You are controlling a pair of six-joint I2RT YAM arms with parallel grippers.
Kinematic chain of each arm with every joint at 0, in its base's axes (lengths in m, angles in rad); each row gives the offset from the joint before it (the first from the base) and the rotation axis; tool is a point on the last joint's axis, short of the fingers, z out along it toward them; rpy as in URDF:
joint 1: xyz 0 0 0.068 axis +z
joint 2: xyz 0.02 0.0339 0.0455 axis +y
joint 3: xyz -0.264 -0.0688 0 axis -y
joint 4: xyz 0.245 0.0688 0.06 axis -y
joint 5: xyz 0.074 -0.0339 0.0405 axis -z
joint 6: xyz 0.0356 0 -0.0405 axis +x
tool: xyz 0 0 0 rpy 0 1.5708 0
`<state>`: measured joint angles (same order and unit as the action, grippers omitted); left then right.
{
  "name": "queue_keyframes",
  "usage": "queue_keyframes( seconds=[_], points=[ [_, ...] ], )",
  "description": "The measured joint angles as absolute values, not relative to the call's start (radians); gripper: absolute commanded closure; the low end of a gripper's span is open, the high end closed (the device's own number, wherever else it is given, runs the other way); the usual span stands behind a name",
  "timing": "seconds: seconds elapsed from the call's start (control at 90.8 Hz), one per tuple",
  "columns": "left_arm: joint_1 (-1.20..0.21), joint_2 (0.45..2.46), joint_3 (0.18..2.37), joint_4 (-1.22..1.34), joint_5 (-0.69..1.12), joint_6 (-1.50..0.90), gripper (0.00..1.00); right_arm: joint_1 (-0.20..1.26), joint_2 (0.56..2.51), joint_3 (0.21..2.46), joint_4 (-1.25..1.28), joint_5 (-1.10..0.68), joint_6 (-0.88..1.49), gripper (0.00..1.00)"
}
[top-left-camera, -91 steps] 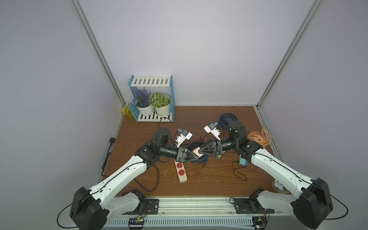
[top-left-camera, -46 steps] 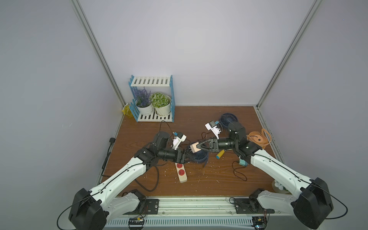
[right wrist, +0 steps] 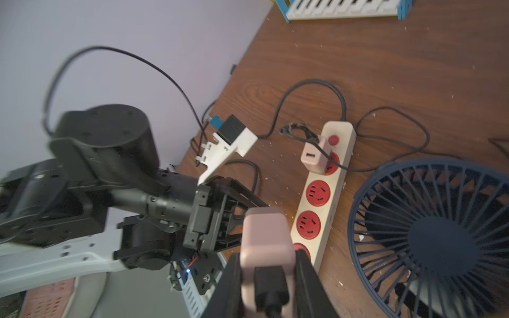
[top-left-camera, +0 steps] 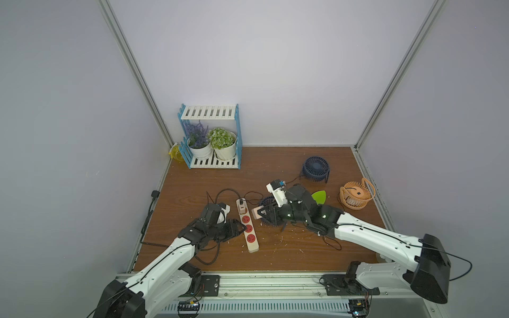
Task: Plug the desk fan into the power strip
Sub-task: Insert the plug into the socket.
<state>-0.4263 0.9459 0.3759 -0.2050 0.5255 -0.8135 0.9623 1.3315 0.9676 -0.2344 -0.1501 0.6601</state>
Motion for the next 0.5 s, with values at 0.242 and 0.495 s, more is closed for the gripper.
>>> queue_keyframes(
  seconds=[0.242,0.495],
  points=[
    [-0.426,1.024,0.277,-0.010,0.568,-0.910,0.53,1.072,1.549,1.118,-0.335,0.011,0.677,1.00],
    [-0.426,1.065,0.231,0.099,0.596,-0.961,0.59,1.112,1.696,1.284,-0.456,0.141,0.661,1.00]
  ],
)
